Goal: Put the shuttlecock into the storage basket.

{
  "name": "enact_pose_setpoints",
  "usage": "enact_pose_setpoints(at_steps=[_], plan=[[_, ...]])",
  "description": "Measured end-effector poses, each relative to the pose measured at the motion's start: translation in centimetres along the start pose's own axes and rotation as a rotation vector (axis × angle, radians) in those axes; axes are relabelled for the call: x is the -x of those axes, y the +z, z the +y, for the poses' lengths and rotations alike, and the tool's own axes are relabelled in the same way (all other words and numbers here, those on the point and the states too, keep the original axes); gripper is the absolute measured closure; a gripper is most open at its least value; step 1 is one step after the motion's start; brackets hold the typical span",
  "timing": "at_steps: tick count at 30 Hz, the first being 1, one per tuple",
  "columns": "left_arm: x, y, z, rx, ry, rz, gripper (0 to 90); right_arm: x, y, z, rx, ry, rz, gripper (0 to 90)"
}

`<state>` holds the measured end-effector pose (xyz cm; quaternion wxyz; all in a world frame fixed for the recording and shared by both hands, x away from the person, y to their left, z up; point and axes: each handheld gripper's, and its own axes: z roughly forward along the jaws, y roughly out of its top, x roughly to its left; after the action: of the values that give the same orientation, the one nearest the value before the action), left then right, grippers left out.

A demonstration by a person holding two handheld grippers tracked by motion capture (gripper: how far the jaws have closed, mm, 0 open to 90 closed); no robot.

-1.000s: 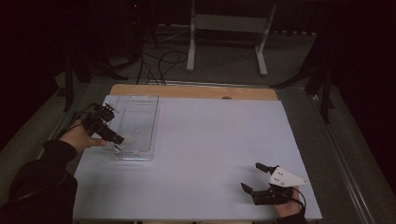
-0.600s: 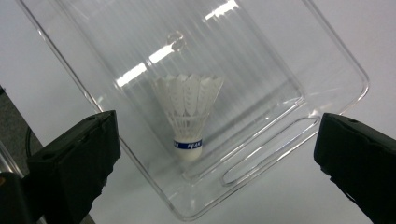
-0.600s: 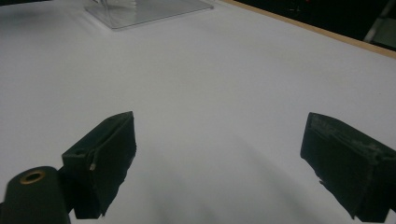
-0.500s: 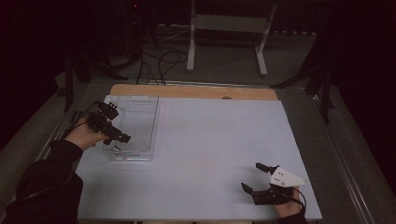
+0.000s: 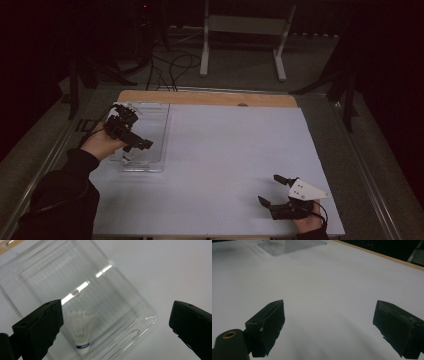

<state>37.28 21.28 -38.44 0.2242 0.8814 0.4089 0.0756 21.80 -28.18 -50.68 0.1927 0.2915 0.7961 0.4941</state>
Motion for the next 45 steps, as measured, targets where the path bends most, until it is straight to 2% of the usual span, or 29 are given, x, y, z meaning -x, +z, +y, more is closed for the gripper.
enact_pose_setpoints(at_steps=[12, 25, 29, 35, 38, 45], plan=[[2.2, 0.1, 1.5, 0.034, 0.053, -0.032, 0.1, 0.0, 0.0, 0.0, -0.003, 0.0, -0.001, 10.5], [3.5, 0.5, 2.6, 0.056, 0.085, -0.068, 0.2, 0.1, 0.0, -0.1, -0.004, -0.002, -0.004, 10.5], [4.1, 0.7, 2.9, 0.045, 0.108, -0.083, 0.2, 0.1, 0.0, -0.1, -0.007, -0.002, -0.003, 10.5], [5.3, 1.0, 3.4, 0.051, 0.146, -0.066, 0.2, 0.1, 0.0, -0.1, -0.007, 0.001, -0.001, 10.5], [5.8, 1.2, 3.6, 0.042, 0.148, -0.086, 0.1, 0.1, 0.0, -0.1, -0.007, 0.0, -0.002, 10.5], [7.1, 1.5, 4.3, 0.066, 0.194, -0.106, 0.1, 0.1, 0.0, -0.1, -0.007, 0.002, -0.003, 10.5]])
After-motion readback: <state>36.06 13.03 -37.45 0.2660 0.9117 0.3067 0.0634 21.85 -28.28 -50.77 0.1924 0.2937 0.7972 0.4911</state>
